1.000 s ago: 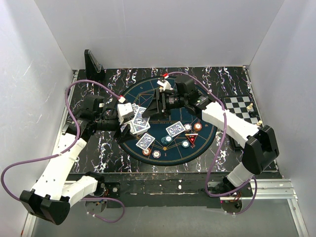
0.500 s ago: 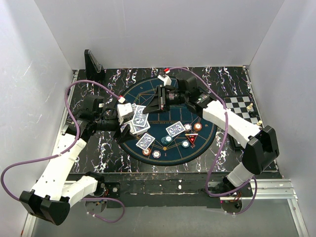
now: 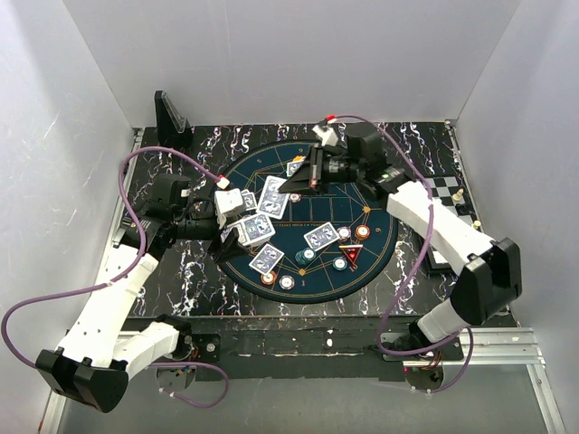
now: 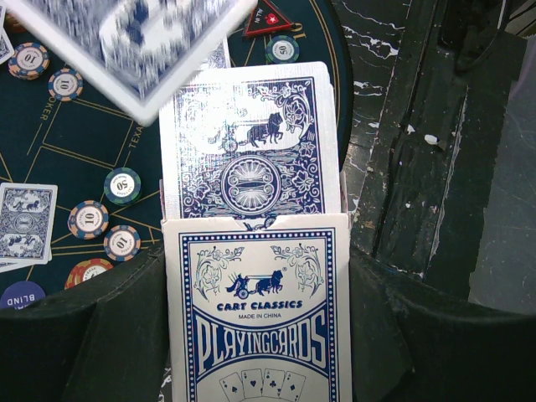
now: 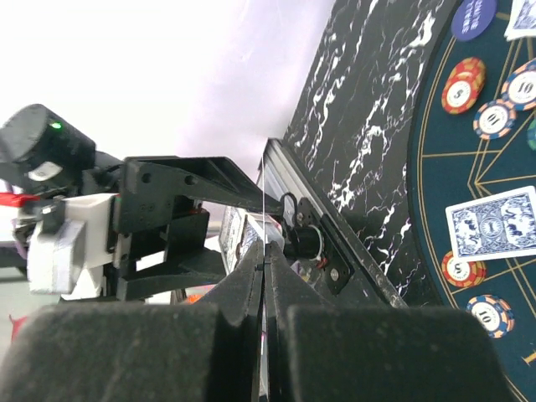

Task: Distribute texas hold em gaming equipment

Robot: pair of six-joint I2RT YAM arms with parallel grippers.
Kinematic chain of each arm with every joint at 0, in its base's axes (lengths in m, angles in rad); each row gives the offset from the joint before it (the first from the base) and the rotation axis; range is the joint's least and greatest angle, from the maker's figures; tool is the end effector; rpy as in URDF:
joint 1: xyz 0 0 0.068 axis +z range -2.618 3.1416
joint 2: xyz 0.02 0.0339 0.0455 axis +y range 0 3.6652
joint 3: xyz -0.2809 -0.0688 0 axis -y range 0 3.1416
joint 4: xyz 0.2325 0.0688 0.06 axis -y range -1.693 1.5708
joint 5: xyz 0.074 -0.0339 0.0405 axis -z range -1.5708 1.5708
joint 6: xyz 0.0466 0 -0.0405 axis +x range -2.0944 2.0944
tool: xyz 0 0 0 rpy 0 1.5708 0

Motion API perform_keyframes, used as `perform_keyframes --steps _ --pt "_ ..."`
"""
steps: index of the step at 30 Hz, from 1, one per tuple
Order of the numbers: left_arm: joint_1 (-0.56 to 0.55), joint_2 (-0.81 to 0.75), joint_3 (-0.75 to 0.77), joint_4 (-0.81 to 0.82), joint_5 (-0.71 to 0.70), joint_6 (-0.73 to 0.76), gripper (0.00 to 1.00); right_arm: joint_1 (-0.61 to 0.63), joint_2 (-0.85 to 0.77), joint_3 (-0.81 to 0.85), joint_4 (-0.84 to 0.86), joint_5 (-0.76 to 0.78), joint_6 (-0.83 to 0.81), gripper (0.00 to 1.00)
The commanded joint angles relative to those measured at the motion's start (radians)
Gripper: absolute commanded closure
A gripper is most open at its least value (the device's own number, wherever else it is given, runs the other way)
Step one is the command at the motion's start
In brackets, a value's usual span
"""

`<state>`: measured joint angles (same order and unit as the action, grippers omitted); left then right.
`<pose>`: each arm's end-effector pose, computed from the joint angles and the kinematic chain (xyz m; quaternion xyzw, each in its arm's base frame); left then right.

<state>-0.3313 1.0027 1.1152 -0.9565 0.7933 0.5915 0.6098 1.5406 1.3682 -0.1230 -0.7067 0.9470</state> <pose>0.1443 -0.0848 0.3563 0.5068 0.7108 -0.3155 0.3719 0.2741 0.2284 0.3816 -0.0766 0.7777 0.5902 0.2025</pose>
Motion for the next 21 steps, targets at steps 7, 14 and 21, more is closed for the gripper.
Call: perform_keyframes --steps 7,14,21 --pt "-0.003 -0.03 0.023 0.015 0.02 0.01 0.98 -0.243 -0.246 -0.234 -0.026 0.013 -0.054 0.99" --pt "-0.005 -0.03 0.02 0.015 0.02 0.01 0.98 -0.288 -0.287 -0.49 -0.07 0.182 -0.154 0.99" --pt "-0.003 -0.03 0.026 0.012 0.02 0.01 0.98 -0.291 -0.22 -0.603 -0.044 0.335 -0.191 0.99"
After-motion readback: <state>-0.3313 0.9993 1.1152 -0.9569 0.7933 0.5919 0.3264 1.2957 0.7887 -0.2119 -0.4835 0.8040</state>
